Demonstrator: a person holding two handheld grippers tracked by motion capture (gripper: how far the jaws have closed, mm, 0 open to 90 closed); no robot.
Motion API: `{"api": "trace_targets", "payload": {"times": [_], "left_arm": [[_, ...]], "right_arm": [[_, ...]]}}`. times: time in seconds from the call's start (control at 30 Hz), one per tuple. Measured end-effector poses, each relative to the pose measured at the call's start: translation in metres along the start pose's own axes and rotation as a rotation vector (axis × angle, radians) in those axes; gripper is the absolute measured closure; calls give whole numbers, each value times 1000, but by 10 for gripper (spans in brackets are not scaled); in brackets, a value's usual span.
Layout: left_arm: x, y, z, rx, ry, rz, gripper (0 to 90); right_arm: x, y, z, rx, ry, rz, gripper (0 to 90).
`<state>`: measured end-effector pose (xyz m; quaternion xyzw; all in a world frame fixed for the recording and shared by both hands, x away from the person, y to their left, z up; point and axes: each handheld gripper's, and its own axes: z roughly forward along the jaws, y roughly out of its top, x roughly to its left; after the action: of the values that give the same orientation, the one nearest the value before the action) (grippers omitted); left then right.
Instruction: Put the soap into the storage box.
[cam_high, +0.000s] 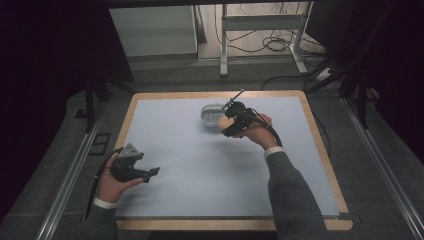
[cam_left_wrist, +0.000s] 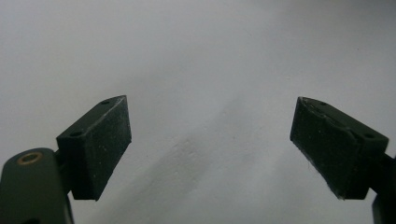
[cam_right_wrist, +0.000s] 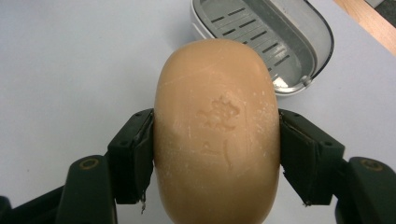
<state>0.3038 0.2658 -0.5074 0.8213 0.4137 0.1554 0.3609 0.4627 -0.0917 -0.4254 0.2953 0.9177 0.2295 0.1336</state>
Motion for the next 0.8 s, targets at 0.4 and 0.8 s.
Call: {"api": "trace_targets", "payload": {"times": [0.4,0.8], "left_arm": [[1,0,0,2,1,0,128],[0,0,1,-2,2,-4,128]], "right_arm": [[-11,6,11,-7,14,7,323],[-18,9,28,19,7,-7,323]]}}
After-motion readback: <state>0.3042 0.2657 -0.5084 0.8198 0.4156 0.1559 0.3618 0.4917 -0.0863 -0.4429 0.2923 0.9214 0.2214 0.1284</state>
